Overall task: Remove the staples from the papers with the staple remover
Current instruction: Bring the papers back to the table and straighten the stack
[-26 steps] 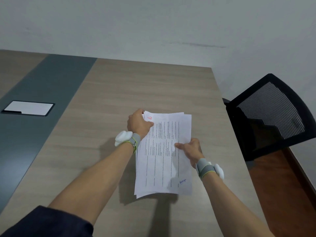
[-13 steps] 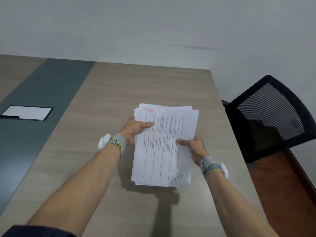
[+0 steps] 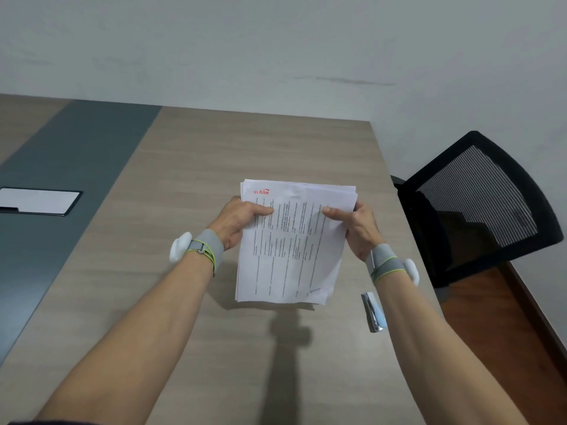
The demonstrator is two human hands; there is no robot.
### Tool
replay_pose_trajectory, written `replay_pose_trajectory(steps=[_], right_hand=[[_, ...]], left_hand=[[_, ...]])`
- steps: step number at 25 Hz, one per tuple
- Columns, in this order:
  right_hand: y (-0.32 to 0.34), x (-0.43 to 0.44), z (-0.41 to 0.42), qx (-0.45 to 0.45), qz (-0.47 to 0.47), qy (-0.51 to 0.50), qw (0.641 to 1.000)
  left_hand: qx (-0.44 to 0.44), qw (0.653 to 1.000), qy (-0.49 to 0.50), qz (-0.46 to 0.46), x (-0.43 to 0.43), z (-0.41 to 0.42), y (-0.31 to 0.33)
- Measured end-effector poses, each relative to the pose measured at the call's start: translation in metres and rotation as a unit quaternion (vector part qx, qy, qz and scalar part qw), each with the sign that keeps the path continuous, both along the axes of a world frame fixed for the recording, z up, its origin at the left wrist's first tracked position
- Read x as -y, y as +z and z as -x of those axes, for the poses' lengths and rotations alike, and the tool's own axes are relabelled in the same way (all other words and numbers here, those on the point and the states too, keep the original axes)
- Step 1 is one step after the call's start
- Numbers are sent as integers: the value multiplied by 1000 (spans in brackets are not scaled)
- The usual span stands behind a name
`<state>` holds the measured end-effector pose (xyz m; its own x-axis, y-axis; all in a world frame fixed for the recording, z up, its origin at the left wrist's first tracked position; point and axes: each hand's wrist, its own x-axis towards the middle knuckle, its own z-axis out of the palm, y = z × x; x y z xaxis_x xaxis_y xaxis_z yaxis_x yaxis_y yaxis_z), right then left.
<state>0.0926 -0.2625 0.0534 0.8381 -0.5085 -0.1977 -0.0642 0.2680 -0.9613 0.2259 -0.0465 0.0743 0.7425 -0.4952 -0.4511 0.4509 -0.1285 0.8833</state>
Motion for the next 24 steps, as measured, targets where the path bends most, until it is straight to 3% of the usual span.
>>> replay_pose_trajectory(steps=[3,8,14,17,19,24], right_hand=[[1,-3,1,0,-17,21,1000],[6,-28,-23,-22,110,-160,981],[10,-36,-37,3,116,-202,972],[11,-36,-35,54,126,-193,972],[0,-32,-27,73,113,-164,977],[-28,-25,-8,2,109,-78,991]], left_hand=[[14,1000,14,-13,2,-1,1],[105,991,78,-5,20,16,-3],[185,963,196,0,32,24,-3],[191,955,215,68,29,28,-4],[193,958,201,66,24,28,-12],[177,973,142,36,-1,28,-35]])
